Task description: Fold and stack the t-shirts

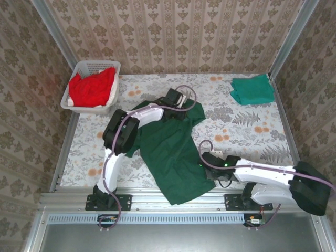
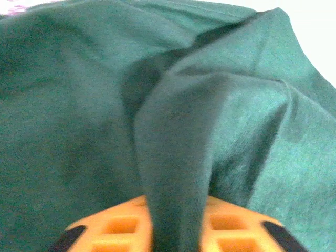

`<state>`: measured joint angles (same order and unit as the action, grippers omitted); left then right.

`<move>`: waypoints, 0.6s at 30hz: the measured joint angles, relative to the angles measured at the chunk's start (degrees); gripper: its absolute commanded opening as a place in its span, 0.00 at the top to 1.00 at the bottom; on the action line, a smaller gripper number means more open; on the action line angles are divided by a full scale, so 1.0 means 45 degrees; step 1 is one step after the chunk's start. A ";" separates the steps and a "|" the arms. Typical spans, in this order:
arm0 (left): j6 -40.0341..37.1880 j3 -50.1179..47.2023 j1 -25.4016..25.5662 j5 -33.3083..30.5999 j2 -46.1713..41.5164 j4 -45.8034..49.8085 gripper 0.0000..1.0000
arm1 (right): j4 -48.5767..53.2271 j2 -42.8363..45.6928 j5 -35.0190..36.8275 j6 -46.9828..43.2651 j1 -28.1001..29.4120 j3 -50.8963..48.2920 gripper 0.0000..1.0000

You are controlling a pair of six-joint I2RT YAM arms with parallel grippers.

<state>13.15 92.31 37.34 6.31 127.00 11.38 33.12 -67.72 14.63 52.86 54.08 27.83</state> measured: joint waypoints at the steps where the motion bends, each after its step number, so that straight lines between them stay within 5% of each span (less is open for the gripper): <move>1: -0.0015 0.0000 -0.0233 0.0078 -0.0024 0.0073 0.88 | 0.0049 -0.0287 0.0005 -0.0165 -0.0092 0.0214 0.77; 6: -0.0039 0.0034 -0.1817 0.0228 -0.0801 0.1175 0.91 | 0.0024 -0.1817 -0.0257 -0.1229 -0.1311 0.1404 1.00; 14: -0.0078 0.2599 -0.3929 -0.0034 -0.3147 0.3347 0.99 | -0.1005 -0.2924 -0.0359 -0.3920 -0.5144 0.5202 1.00; 18: -0.0078 0.6645 -0.4425 -0.0068 -0.2914 0.5017 1.00 | -0.0442 -0.4211 -0.0058 -0.5304 -0.6484 0.9428 1.00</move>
<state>12.80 122.21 17.43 6.00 113.89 33.95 31.14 -86.67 14.37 28.99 24.91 70.26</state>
